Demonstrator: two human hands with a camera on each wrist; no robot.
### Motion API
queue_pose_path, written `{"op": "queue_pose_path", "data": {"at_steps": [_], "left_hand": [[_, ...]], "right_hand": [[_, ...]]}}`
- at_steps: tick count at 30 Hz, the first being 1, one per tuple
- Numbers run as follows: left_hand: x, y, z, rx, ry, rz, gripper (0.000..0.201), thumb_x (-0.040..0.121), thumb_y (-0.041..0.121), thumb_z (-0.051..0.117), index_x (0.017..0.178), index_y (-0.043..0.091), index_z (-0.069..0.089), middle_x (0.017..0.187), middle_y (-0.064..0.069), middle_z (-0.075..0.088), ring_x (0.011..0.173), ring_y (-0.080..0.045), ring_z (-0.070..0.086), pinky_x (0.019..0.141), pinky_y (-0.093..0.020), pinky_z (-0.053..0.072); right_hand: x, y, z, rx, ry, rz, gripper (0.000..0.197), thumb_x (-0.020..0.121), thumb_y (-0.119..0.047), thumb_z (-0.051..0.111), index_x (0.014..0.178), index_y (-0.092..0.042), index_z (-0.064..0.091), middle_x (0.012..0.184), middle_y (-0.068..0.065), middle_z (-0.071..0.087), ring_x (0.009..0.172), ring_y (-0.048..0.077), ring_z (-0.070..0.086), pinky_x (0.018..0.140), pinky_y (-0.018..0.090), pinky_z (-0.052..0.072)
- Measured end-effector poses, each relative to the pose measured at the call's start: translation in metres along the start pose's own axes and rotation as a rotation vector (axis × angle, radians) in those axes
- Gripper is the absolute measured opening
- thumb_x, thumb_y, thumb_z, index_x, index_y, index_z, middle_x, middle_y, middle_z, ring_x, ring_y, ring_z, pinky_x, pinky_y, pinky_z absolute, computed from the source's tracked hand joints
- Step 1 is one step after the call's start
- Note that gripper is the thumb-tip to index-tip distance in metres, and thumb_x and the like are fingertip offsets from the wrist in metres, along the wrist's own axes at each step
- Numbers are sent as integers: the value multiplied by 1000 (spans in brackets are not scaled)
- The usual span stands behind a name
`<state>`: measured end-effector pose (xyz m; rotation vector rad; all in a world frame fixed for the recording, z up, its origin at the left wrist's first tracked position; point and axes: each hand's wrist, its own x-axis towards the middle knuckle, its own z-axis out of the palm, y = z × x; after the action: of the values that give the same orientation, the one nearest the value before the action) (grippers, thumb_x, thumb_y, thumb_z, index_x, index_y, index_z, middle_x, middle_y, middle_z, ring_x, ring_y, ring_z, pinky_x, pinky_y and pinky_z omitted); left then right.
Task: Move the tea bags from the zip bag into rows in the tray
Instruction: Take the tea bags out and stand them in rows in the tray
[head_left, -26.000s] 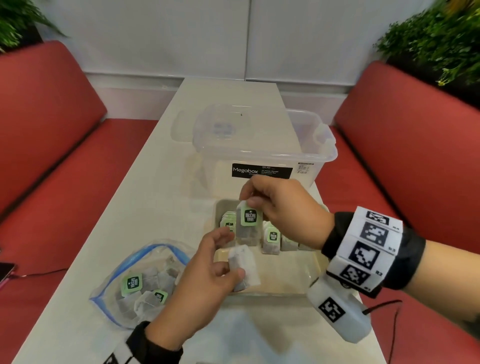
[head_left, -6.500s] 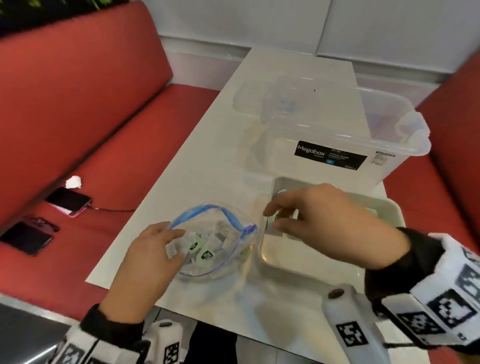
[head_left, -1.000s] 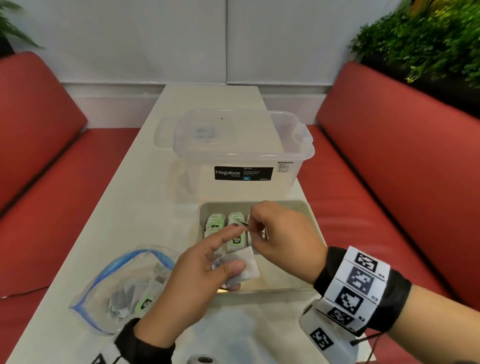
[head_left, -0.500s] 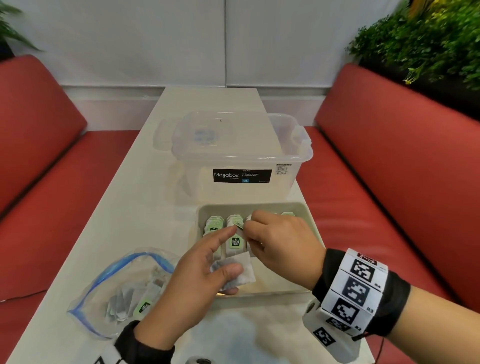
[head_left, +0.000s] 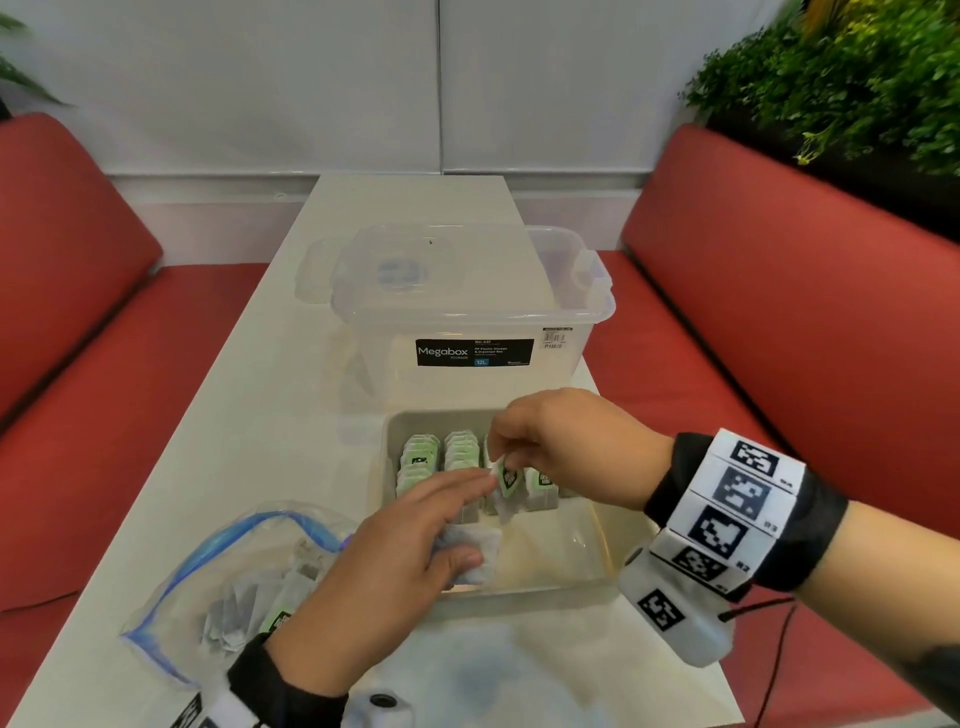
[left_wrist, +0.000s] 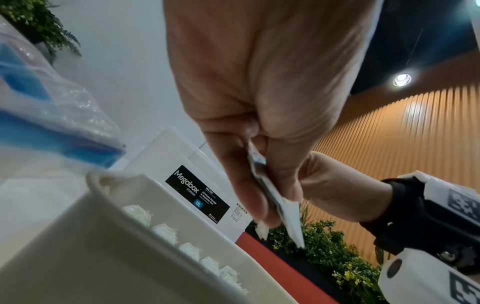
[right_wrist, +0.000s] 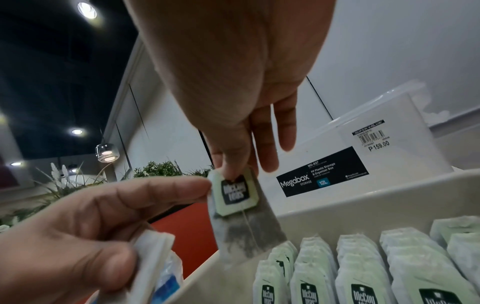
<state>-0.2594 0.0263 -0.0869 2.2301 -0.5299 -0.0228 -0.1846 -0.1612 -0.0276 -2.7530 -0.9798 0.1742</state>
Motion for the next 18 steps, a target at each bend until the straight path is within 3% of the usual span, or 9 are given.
{"op": "queue_pose_path", "data": {"at_steps": [4,8,11,14,16,18], "left_hand": [[3,-3,5,-36,13,-16,61,84,14,66,116,60,40,133,44,28,121,24,26,92,-3,33],[9,-3,6,-102,41,-29,61,84,11,66,115,57,40,129,39,33,121,20,31,92,0,30],[11,-6,4,-243,59,-97,59,84,6,64,116,52,47,126,38,35,116,16,37,76,-20,54],[11,-7,4,-353,55,-135,55,84,2,63,119,43,51,127,33,38,111,15,42,61,-18,55],[12,-6,5,-389,55,-135,55,84,0,63,117,42,52,128,30,38,108,22,41,60,-17,55],[12,-7,7,-448,54,-148,55,83,0,64,117,42,53,129,31,39,107,24,41,60,-26,58]], "right_hand": [[1,-1,-7,-50,4,-14,17,88,-17,59,101,-24,67,97,-7,65,92,15,59,74,28,44],[1,-6,-10,-42,34,-26,19,88,-22,60,105,-27,67,92,-10,60,90,12,57,68,23,34],[-3,-5,-8,45,146,45,35,78,-22,69,111,-25,59,78,-12,52,75,10,52,69,24,34],[-6,-4,0,152,194,102,43,71,-8,61,110,-23,52,63,-12,56,62,9,56,68,24,35],[-7,-6,4,191,154,114,52,71,-13,63,119,-25,47,71,-14,61,60,-2,53,71,23,35],[-6,-7,7,196,111,133,66,72,-24,69,130,-27,39,90,-14,64,60,-8,47,78,23,35]]}}
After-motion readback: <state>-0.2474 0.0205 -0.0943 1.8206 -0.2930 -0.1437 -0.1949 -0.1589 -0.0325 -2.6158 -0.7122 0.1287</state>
